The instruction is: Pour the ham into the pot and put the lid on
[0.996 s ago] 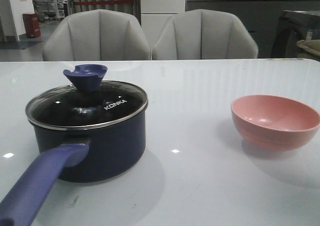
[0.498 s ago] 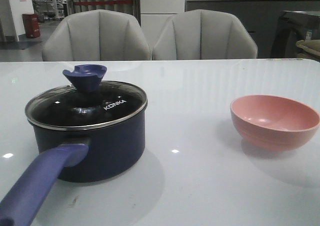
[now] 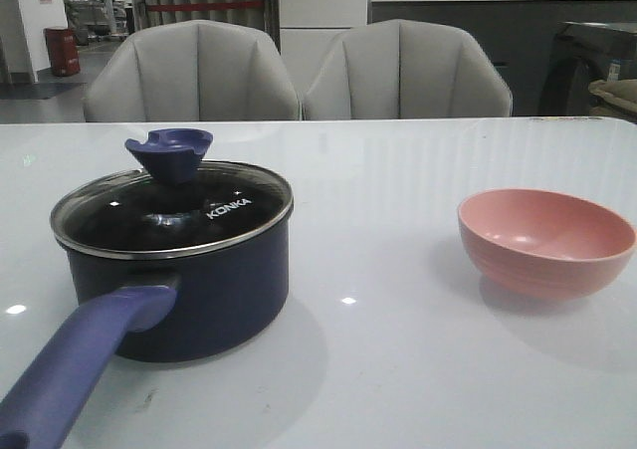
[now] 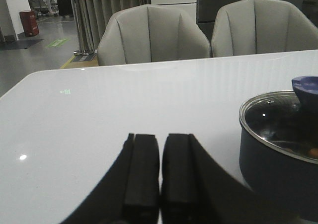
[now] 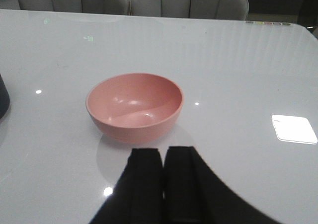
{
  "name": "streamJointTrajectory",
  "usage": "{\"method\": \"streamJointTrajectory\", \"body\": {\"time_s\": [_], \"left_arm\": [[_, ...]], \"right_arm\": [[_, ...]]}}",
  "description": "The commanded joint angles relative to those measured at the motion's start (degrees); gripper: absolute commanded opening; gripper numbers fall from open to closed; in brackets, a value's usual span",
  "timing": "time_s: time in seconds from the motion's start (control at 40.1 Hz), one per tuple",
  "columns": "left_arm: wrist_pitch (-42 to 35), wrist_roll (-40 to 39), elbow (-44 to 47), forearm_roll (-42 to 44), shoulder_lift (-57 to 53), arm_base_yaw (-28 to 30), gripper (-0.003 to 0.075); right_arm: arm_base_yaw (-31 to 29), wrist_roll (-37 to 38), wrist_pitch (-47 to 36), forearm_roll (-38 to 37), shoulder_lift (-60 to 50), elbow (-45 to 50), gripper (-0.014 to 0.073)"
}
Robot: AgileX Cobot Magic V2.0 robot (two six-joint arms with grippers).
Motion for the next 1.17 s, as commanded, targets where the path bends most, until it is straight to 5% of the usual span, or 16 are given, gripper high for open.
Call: {"method": "streamJointTrajectory", "body": {"time_s": [0.0,0.174,1.146], "left_arm": [[-4.6,-0.5,1.8,-0.6,-1.1,0.1,0.0113],[-4.6,-0.5,1.8,-0.6,-1.1,0.1,0.0113],[-4.6,-0.5,1.8,-0.6,-1.1,0.1,0.0113]], "right_arm": [[-0.6,0.1,-6.6,1.0,-1.1,-0.9,0.0141],[-0.6,0.3,-15.3,1.4,-1.1,2.8,0.0141],[-0.6,0.6,-14.7,1.5,-1.1,2.5,0.0141]]}}
